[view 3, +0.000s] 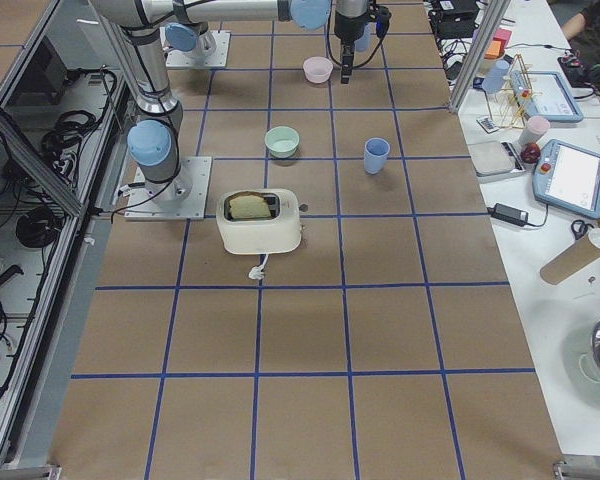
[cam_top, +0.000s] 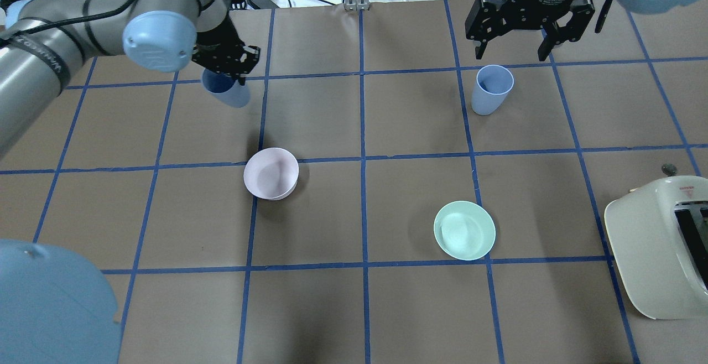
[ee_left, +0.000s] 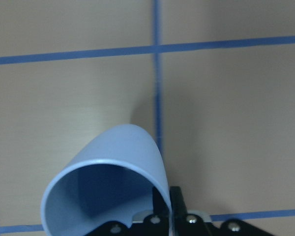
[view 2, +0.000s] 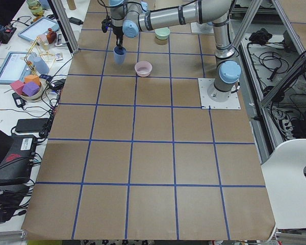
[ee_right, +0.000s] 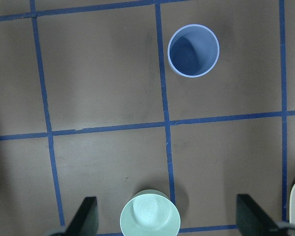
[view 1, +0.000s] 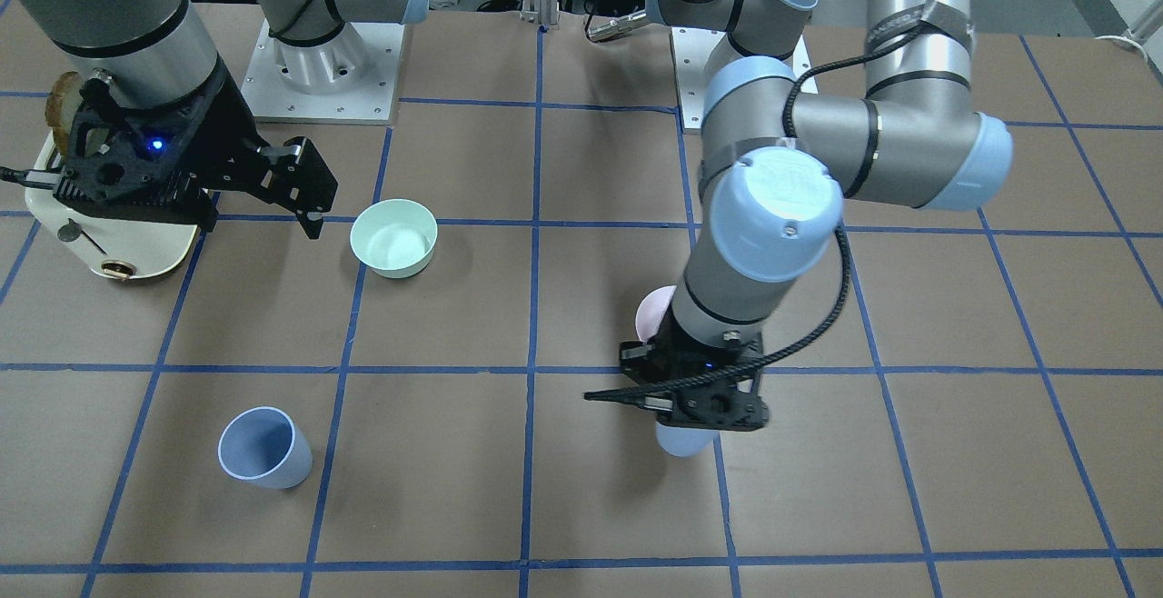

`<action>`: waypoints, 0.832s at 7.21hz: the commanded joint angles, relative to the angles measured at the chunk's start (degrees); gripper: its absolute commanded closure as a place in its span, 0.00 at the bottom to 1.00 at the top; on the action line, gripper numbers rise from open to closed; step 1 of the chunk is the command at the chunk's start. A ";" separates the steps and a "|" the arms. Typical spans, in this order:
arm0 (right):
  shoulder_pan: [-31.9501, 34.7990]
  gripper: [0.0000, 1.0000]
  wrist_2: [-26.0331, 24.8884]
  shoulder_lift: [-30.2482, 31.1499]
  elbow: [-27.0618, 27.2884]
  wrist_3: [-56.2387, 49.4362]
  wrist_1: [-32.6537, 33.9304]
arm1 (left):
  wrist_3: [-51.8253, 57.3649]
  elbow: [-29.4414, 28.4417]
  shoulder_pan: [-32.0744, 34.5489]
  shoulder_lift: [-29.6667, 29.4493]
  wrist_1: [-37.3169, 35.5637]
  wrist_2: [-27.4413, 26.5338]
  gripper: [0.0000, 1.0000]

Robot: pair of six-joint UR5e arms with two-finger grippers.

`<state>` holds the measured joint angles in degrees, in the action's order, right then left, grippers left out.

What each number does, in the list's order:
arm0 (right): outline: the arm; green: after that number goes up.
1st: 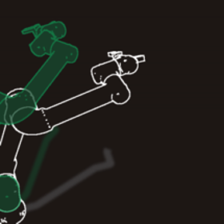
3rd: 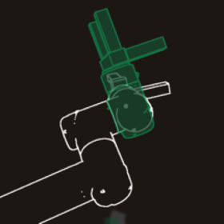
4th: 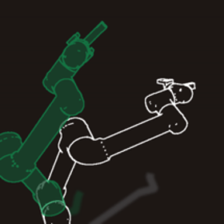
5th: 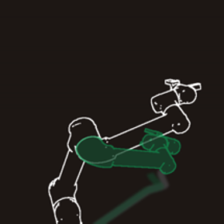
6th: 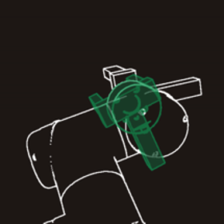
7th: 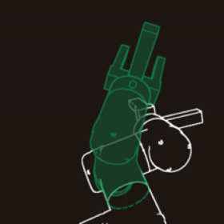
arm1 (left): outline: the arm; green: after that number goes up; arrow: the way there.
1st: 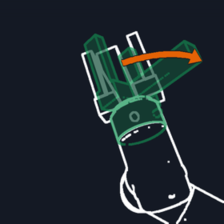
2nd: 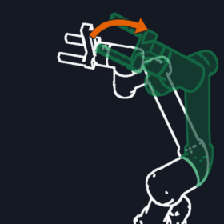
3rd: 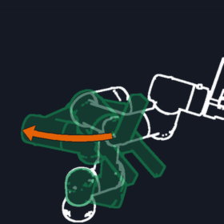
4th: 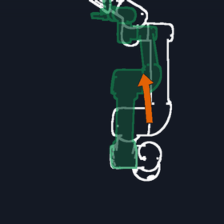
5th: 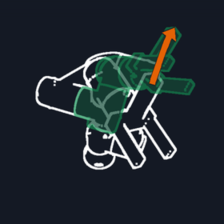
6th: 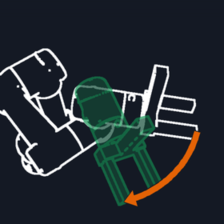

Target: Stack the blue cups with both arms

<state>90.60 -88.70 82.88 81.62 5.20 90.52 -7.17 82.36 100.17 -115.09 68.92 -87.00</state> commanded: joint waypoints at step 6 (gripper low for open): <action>-1.47 0.00 0.01 0.00 0.12 -0.98 0.10 | -8.39 3.16 11.28 -4.16 -1.58 4.65 1.00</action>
<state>89.79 -88.89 82.88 81.70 4.50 90.53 -15.34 85.42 111.29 -118.20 68.16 -82.38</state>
